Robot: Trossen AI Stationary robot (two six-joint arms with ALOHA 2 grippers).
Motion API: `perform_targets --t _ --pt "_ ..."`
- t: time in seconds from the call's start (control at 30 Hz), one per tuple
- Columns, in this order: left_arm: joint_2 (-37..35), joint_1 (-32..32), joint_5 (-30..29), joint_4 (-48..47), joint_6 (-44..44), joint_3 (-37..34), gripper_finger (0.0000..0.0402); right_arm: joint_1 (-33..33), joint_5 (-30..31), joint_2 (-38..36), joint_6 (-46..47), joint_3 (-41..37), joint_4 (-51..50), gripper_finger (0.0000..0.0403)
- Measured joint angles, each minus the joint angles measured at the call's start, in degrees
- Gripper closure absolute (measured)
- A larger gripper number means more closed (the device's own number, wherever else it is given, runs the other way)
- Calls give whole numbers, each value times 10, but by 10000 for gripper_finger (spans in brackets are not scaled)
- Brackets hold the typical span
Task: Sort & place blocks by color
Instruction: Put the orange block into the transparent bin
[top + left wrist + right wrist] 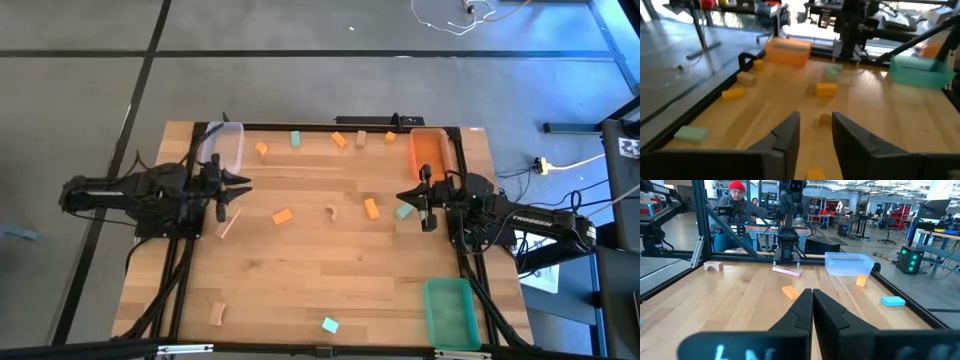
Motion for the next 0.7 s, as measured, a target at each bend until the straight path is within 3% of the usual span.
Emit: perform_targets --t 0.37,0.7 --pt "147 0 -16 -116 -106 131 181 0 0 0 0 0 0 389" --pt "164 0 -21 -121 -219 146 150 0 0 0 0 0 0 389"
